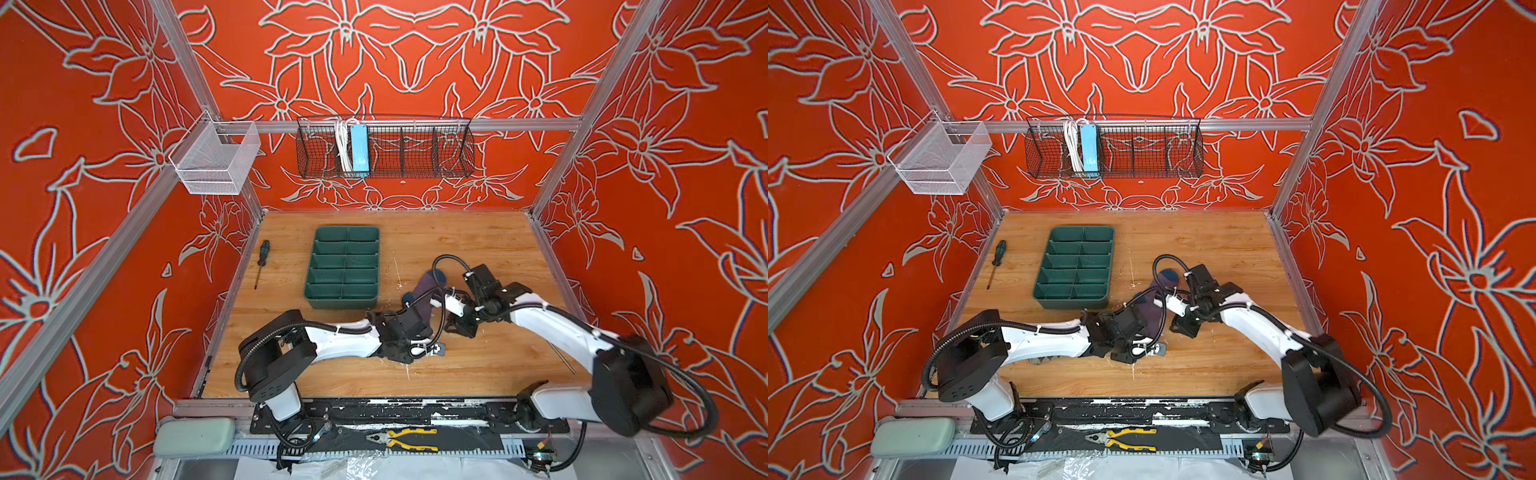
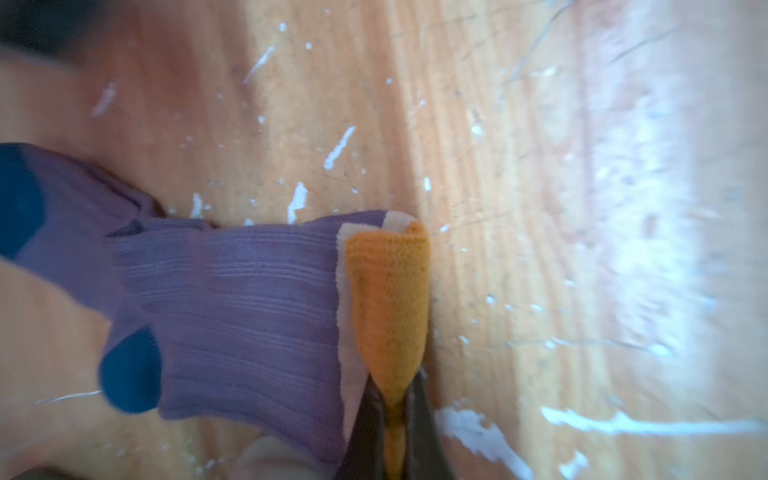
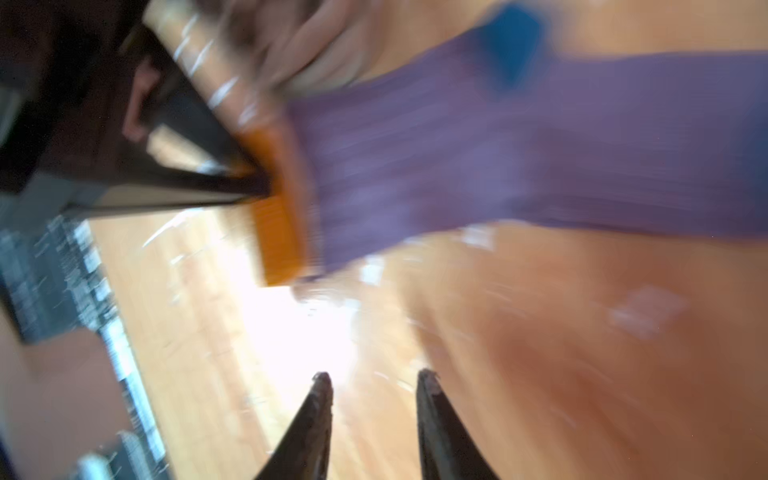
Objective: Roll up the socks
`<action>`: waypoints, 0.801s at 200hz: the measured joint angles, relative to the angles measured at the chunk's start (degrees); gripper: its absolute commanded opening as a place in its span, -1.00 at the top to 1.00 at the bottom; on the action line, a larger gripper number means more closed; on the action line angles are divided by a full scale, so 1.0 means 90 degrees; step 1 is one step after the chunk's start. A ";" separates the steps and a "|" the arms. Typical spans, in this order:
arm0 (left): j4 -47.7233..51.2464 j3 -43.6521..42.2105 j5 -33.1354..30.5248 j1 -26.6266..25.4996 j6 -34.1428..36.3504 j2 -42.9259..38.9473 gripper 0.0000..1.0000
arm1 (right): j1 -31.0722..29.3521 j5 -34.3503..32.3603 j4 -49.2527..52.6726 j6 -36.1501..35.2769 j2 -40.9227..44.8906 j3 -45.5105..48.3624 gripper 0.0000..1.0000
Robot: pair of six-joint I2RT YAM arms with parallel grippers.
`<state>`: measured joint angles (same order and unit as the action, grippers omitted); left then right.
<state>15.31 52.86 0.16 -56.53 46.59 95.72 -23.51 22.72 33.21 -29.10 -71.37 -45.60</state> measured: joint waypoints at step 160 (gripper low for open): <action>0.3604 0.3555 0.3779 0.1401 -0.0806 0.2732 1.00 | -0.1868 -0.1766 0.0906 -0.1741 0.4182 0.0920 0.05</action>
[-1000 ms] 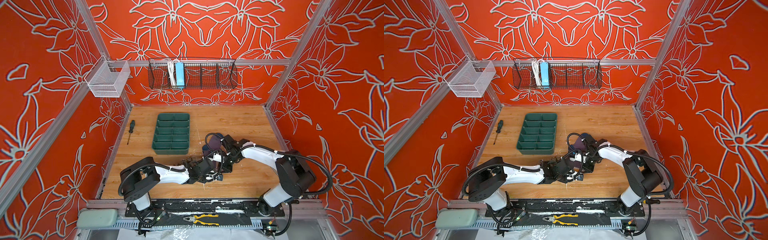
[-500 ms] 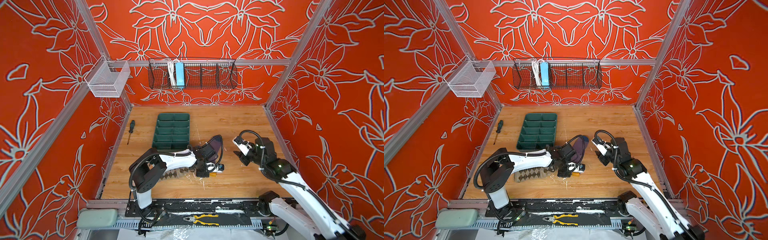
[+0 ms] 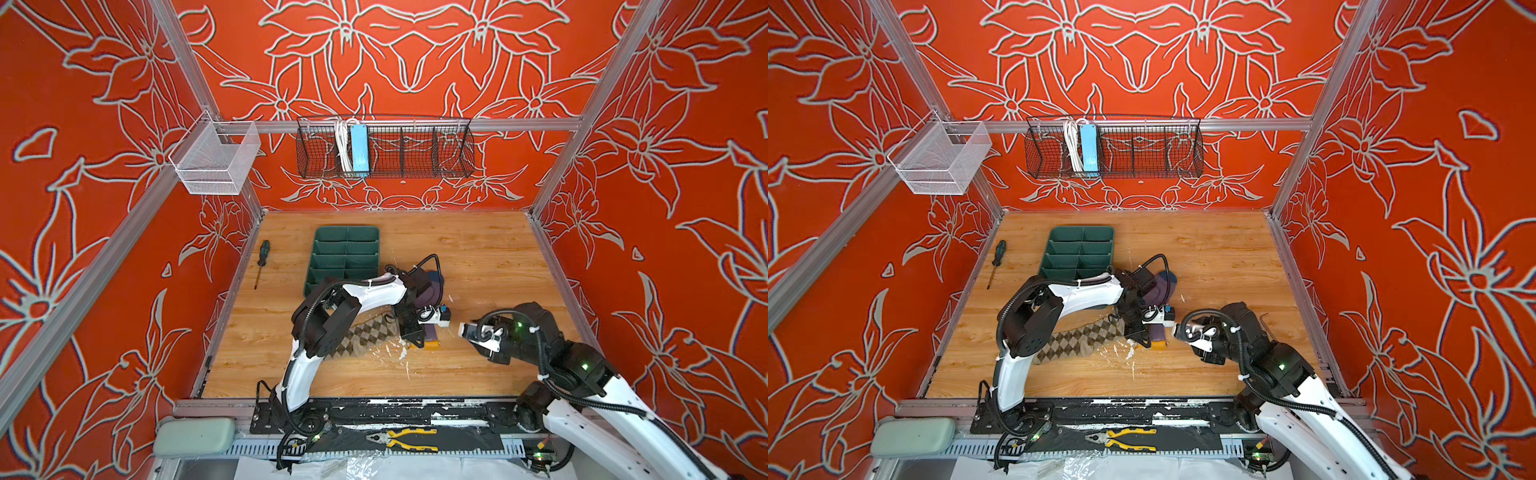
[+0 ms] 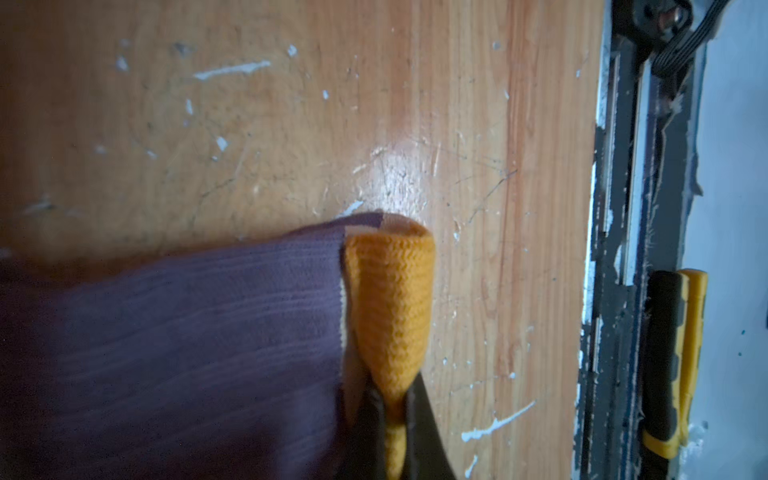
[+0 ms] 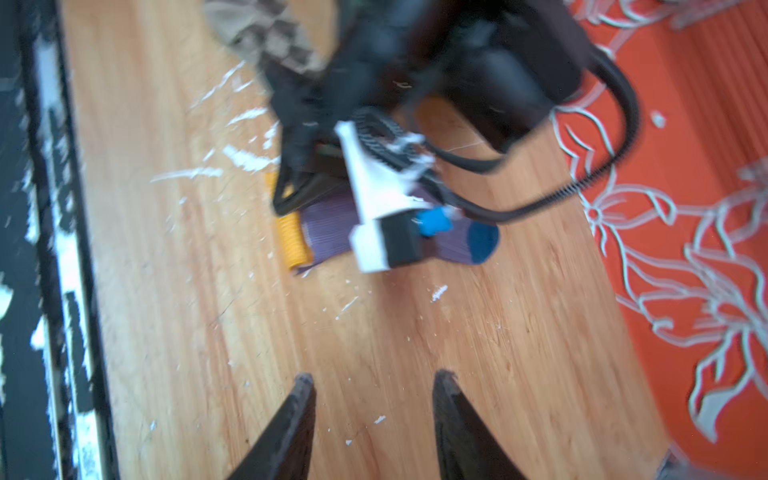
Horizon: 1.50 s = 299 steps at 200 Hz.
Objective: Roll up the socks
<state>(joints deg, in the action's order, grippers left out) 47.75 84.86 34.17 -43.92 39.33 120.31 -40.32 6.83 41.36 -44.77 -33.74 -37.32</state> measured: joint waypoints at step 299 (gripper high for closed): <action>-0.0189 -0.0294 0.0112 0.0138 -0.0073 -0.0488 0.46 | -0.2035 -0.2045 -0.3750 0.0491 -0.4452 0.1056 1.00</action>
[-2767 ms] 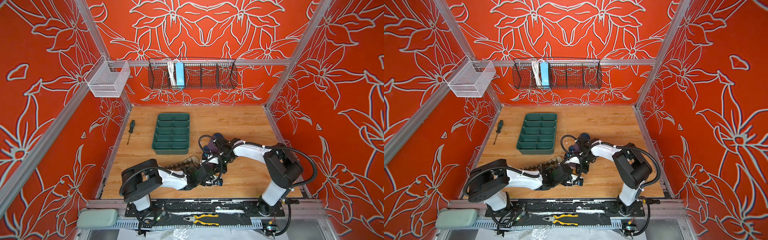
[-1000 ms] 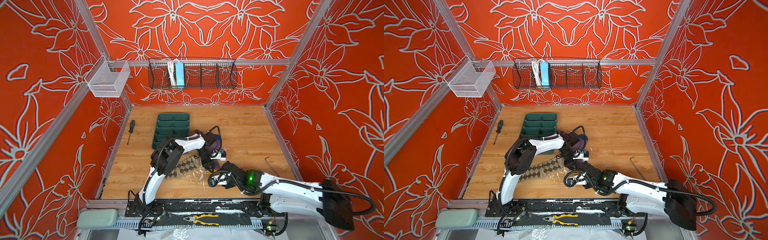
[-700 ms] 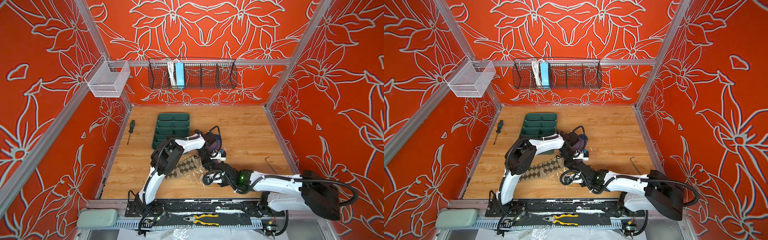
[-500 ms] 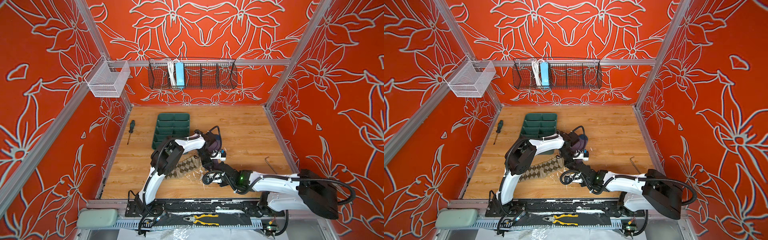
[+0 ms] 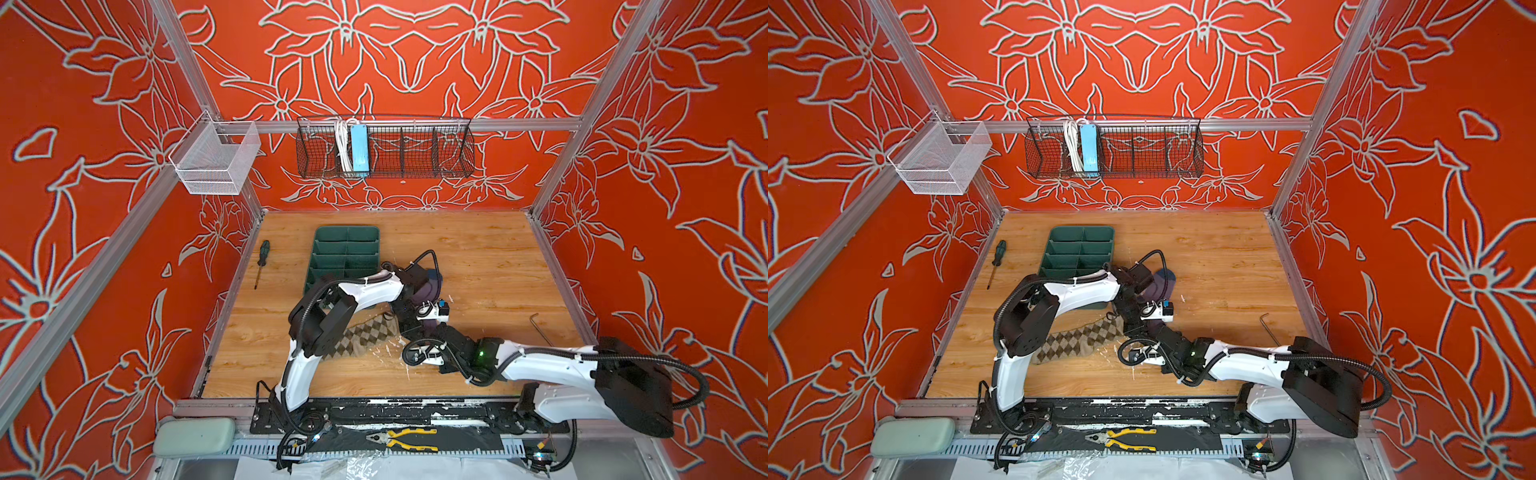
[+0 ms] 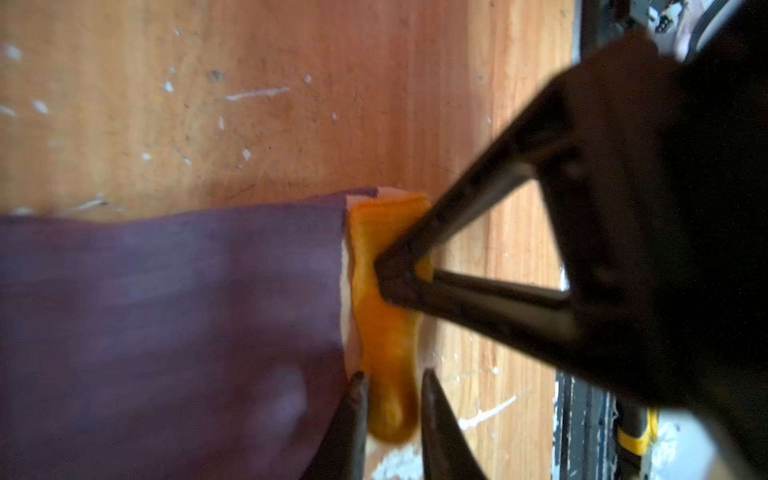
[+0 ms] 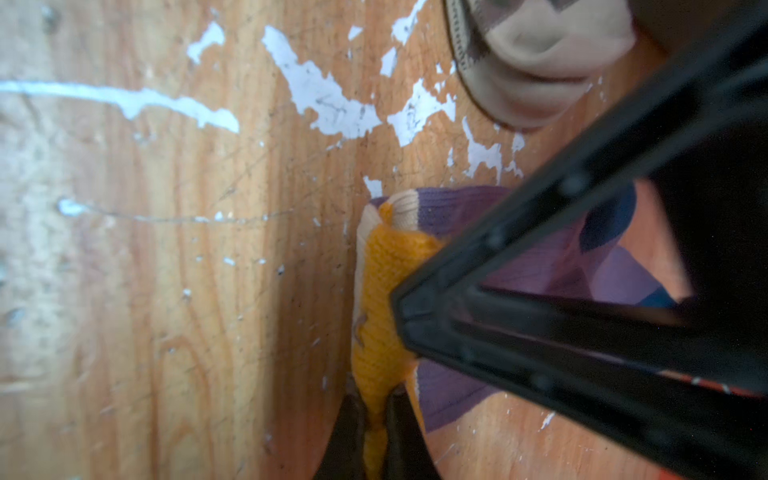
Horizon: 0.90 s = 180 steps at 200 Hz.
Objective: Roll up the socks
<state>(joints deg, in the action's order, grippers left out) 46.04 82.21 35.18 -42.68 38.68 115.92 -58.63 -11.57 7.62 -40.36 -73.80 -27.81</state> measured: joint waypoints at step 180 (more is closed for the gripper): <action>-0.2735 -0.4750 -0.2443 0.0034 0.0835 -0.7594 -0.40 | 0.1914 0.3422 0.3487 0.0478 -0.1807 -0.2514 1.00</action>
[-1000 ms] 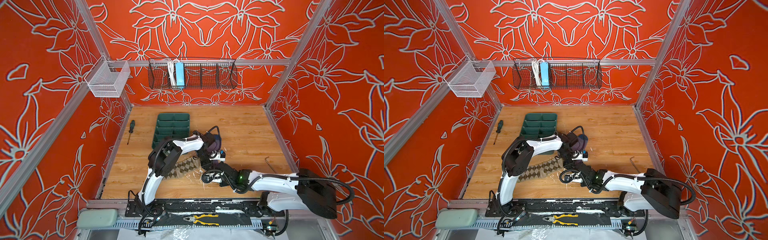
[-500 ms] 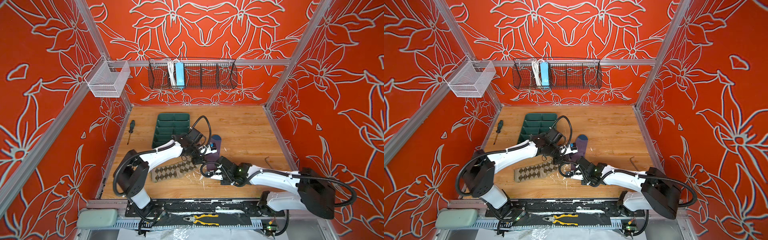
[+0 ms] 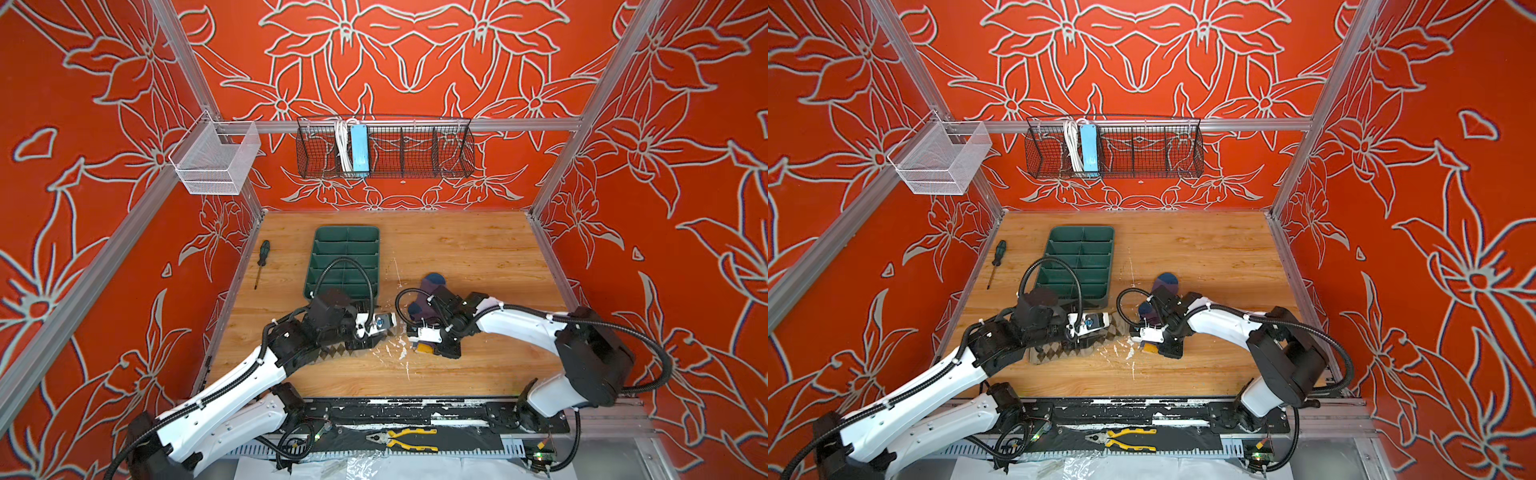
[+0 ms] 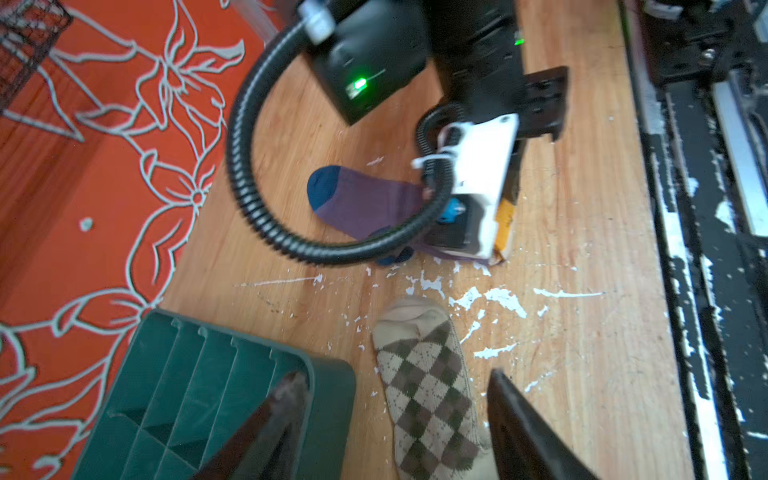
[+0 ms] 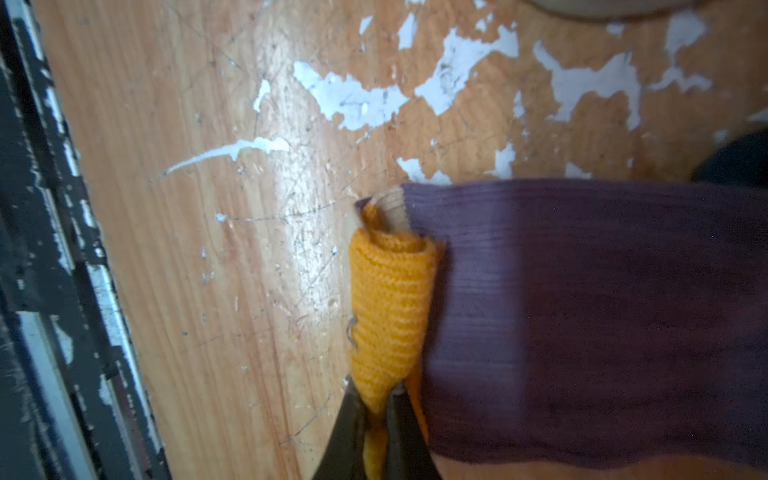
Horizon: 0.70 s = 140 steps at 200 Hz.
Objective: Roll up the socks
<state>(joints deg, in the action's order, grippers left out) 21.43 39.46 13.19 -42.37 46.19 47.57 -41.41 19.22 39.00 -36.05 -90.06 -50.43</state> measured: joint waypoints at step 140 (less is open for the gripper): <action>-0.3009 -0.0223 -0.2084 -0.2234 0.1348 0.4396 -0.06 | 0.0857 0.1224 0.0984 -0.0255 -0.1141 -0.0823 0.87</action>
<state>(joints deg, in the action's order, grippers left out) -5.65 37.45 -5.56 -62.48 58.33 87.13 -33.69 30.24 47.86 -38.35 -100.33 -57.84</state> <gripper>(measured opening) 0.562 0.100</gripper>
